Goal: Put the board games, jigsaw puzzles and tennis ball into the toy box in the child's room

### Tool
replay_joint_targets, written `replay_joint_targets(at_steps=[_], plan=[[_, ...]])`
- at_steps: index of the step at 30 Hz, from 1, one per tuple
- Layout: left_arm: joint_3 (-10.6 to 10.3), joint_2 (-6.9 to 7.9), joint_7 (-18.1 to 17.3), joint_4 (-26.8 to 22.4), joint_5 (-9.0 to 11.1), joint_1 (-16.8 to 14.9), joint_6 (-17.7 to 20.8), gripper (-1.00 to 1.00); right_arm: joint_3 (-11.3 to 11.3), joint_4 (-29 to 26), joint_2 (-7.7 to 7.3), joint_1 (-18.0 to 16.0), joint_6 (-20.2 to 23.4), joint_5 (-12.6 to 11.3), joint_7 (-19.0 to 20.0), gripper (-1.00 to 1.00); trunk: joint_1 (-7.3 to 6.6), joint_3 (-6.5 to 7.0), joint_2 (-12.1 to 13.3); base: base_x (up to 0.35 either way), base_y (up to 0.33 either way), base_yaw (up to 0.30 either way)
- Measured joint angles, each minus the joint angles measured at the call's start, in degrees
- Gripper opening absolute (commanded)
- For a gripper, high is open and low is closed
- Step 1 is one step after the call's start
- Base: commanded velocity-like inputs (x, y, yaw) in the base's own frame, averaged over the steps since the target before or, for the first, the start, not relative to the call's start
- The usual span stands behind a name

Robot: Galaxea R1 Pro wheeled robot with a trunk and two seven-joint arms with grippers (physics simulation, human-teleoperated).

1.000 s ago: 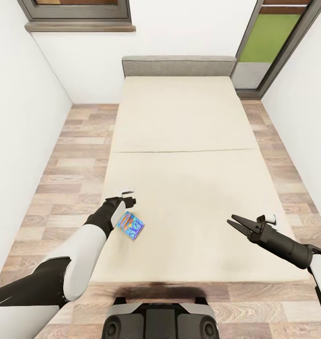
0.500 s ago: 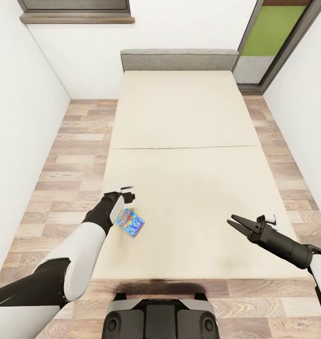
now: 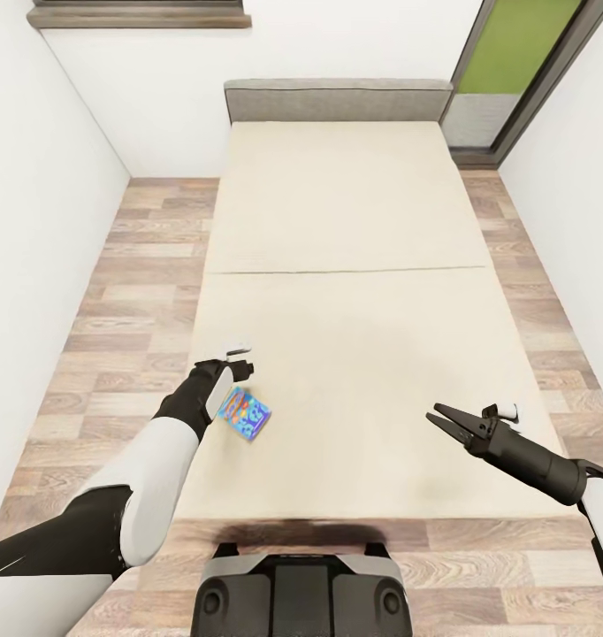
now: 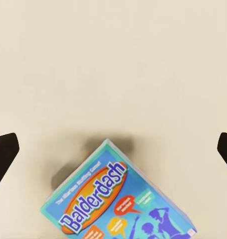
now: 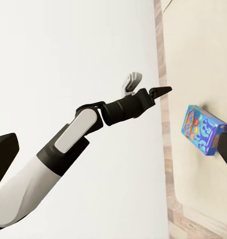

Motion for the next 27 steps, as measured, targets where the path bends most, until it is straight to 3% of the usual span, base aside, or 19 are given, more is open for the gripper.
replay_joint_targets(at_steps=[27], plan=[[-0.2, 0.0, 0.05, -2.03, -0.06, 0.0, -0.22, 1.0, -0.12, 0.0, -0.04, 0.01, 0.0, 0.0, 0.0, 1.0, 0.0, -2.55, 0.0, 0.0, 0.0, 0.0]])
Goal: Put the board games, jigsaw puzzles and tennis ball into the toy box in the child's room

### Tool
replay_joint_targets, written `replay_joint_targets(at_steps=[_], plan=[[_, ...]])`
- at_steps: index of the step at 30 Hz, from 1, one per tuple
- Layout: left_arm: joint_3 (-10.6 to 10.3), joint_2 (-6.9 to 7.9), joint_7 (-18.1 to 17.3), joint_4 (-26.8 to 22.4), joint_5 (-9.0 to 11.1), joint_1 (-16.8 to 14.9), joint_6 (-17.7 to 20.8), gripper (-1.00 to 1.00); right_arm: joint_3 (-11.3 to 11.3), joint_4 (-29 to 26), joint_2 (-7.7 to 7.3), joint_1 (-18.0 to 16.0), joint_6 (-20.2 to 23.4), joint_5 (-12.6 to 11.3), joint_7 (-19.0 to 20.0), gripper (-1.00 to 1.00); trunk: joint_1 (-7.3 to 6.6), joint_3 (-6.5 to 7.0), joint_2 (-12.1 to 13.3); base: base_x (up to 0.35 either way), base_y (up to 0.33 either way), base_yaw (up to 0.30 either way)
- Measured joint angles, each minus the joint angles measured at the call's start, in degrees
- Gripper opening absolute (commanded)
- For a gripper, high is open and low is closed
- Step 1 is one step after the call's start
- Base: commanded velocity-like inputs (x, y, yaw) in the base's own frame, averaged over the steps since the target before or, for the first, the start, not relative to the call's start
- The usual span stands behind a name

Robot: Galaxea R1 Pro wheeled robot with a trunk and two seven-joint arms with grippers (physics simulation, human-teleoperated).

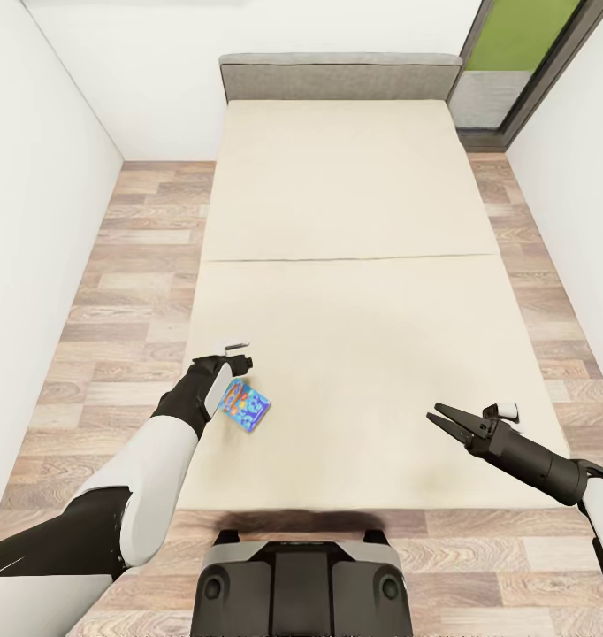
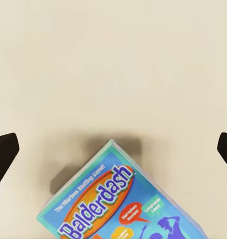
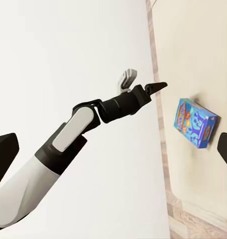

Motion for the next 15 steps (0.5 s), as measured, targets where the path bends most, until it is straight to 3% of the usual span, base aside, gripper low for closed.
replay_joint_targets(at_steps=[15], plan=[[-0.21, 0.0, -0.08, -4.56, 0.07, 0.0, 0.79, 1.0, 0.19, 0.0, 0.07, 0.0, 0.0, 0.0, 0.0, 1.0, 0.0, -1.42, 0.0, 0.0, 0.0, 0.0]])
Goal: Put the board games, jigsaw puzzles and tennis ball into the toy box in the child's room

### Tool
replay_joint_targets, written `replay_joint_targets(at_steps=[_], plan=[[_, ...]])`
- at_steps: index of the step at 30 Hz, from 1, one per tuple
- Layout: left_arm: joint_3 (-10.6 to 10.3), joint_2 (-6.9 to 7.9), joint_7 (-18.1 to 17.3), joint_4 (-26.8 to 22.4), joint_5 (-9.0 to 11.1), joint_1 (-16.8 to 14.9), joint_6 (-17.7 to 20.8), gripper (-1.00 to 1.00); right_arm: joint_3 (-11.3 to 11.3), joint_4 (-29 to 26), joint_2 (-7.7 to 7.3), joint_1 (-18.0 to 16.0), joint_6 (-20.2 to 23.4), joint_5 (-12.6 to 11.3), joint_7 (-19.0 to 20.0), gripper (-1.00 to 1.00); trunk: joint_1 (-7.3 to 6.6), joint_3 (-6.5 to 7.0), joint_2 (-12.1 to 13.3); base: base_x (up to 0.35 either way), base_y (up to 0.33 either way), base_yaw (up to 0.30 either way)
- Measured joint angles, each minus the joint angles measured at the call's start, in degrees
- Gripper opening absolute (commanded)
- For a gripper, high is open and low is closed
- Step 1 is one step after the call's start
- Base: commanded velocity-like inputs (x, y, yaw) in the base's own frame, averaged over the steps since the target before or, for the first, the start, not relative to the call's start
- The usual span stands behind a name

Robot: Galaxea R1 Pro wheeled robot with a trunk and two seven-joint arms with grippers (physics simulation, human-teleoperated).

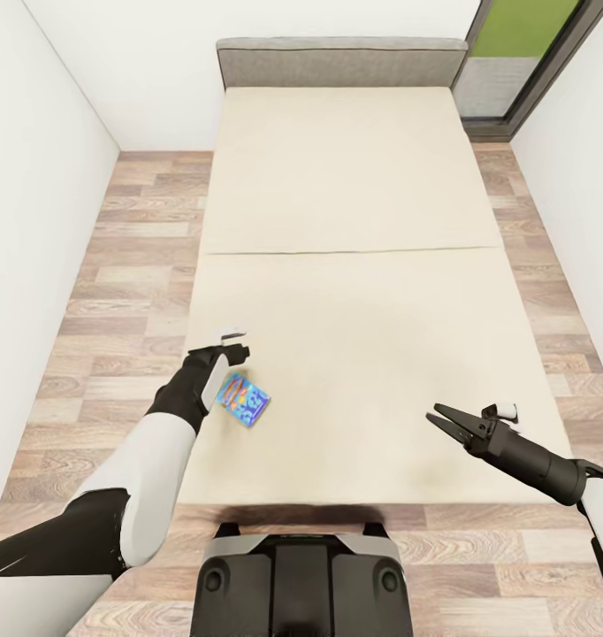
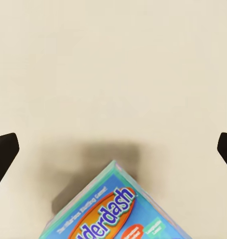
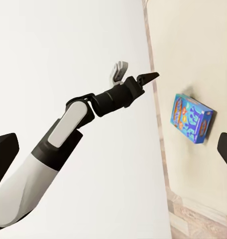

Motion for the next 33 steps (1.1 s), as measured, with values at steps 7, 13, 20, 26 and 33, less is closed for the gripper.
replay_joint_targets(at_steps=[7, 13, 20, 26, 33], plan=[[-1.72, 0.0, 0.0, -0.25, 0.0, 0.0, 0.06, 1.0, 0.0, 0.0, 0.01, 0.01, 0.0, 0.0, 0.0, 1.0, 0.0, -0.66, 0.0, 0.0, 0.0, 0.0], [-2.26, 0.0, 0.01, -0.28, 0.05, 0.0, 0.03, 1.0, -0.01, 0.0, -0.01, 0.02, 0.0, 0.0, 0.0, 1.0, 0.0, -1.23, 0.0, 0.0, 0.0, 0.0], [-2.38, 0.0, -0.03, -0.28, 0.08, 0.0, 0.02, 1.0, -0.02, 0.0, -0.03, -0.03, 0.0, 0.0, 0.0, 1.0, 0.0, -1.89, 0.0, 0.0, 0.0, 0.0], [-2.44, 0.0, -0.07, -0.28, 0.08, 0.0, 0.02, 1.0, -0.02, 0.0, 0.0, -0.02, 0.0, 0.0, 0.0, 1.0, 0.0, -2.46, 0.0, 0.0, 0.0, 0.0], [-2.45, 0.0, -0.16, -0.28, 0.06, 0.0, -0.04, 1.0, -0.02, 0.0, 0.0, 0.02, 0.0, 0.0, 0.0, 1.0, 0.0, -3.12, 0.0, 0.0, 0.0, 0.0]])
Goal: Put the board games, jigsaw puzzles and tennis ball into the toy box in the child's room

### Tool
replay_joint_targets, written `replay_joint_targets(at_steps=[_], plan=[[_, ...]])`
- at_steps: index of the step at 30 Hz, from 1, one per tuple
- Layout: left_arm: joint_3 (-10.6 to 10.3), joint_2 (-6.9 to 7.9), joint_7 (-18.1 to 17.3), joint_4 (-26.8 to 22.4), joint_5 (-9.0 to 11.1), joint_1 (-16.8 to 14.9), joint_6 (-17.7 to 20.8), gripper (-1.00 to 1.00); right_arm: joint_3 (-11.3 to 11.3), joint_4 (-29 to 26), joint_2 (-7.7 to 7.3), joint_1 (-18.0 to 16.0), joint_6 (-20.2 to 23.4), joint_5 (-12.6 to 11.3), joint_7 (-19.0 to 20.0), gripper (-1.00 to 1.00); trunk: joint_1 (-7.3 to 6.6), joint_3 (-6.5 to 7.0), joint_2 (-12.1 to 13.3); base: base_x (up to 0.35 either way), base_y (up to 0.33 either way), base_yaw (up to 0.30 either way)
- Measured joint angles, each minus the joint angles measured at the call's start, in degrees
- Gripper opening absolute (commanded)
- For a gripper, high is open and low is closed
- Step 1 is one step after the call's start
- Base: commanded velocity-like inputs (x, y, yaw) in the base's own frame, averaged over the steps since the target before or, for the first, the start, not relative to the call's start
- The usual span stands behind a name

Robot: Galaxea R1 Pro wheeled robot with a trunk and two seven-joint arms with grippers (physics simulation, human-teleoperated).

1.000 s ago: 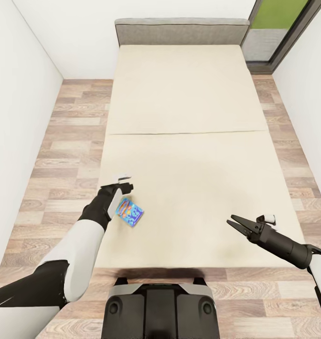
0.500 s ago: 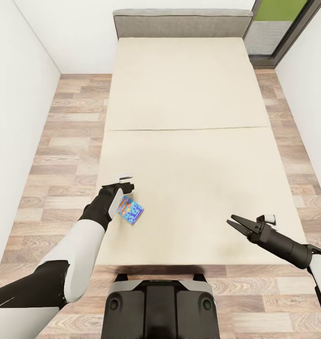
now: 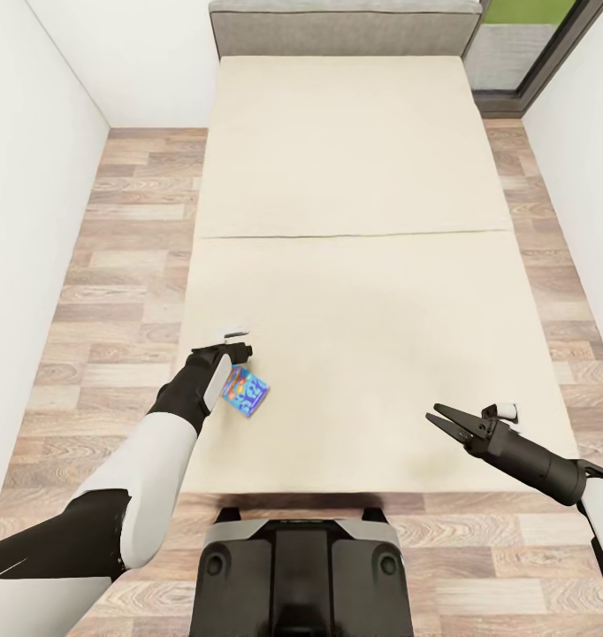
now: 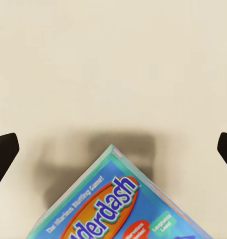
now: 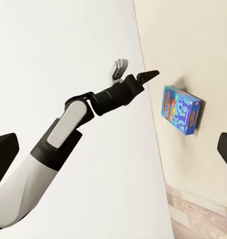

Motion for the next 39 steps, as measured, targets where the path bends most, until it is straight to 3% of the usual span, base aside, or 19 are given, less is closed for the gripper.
replay_joint_targets(at_steps=[39], plan=[[-0.01, 0.0, -0.17, 0.19, -0.06, 0.0, -0.03, 1.0, -0.21, 0.05, 0.01, -0.03, 0.0, 0.0, 0.0, 1.0, 0.0, -3.68, 0.0, 0.0, 0.0, 0.0]])
